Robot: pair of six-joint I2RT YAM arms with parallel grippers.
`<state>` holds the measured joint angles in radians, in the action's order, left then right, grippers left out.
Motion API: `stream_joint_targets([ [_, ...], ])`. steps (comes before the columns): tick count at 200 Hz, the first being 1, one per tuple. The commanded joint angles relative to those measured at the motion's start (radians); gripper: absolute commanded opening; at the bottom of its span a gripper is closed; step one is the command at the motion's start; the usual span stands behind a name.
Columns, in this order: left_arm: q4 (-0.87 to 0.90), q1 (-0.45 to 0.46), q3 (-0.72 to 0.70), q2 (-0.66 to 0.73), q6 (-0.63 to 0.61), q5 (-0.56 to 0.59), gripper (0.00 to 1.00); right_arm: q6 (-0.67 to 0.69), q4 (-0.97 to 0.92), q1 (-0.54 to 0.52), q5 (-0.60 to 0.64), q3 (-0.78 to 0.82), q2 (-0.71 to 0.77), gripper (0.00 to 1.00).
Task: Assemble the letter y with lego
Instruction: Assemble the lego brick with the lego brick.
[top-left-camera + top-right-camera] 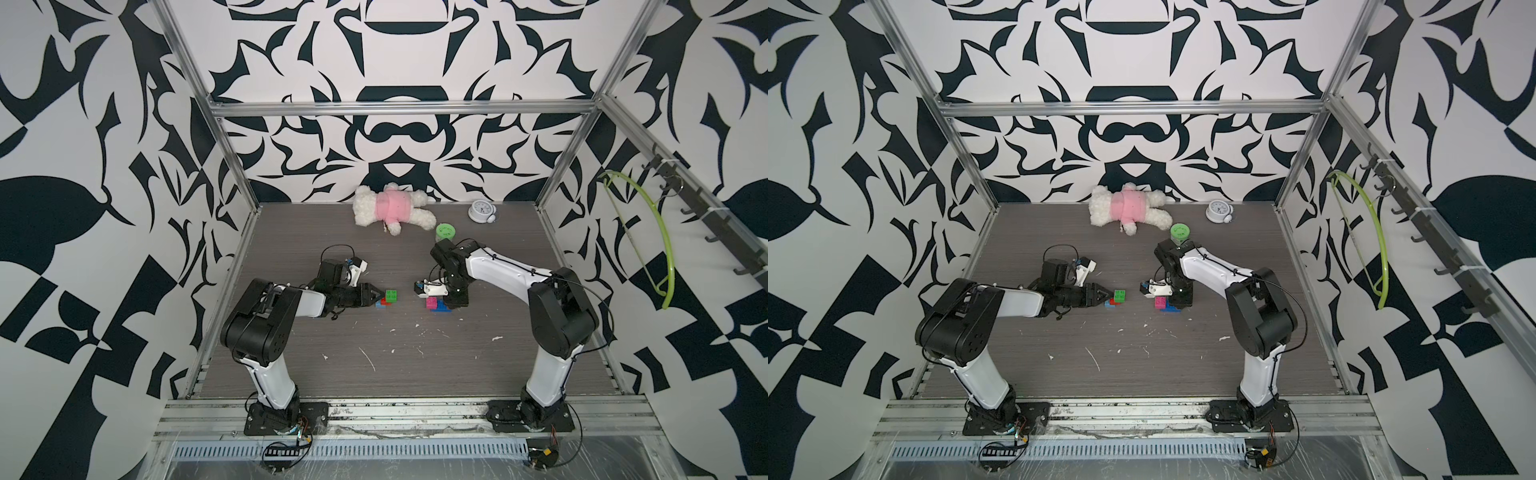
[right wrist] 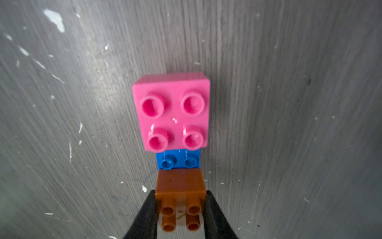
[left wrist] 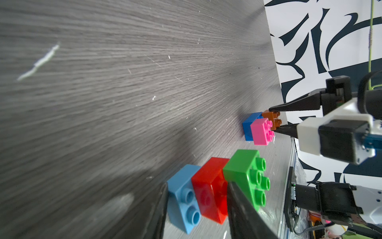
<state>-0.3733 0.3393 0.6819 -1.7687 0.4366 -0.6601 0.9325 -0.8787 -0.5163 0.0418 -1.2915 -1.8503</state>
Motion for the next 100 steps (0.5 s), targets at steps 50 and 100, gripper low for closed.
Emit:
stream_joint_targets([
  [50,0.163,-0.005,-0.029,-0.061,-0.024,0.092,0.48,0.007,-0.005,0.006,0.032,0.098,-0.084,0.00],
  [100,0.160,-0.005,-0.029,-0.064,-0.024,0.091,0.48,0.057,-0.054,-0.024,0.065,0.050,-0.106,0.00],
])
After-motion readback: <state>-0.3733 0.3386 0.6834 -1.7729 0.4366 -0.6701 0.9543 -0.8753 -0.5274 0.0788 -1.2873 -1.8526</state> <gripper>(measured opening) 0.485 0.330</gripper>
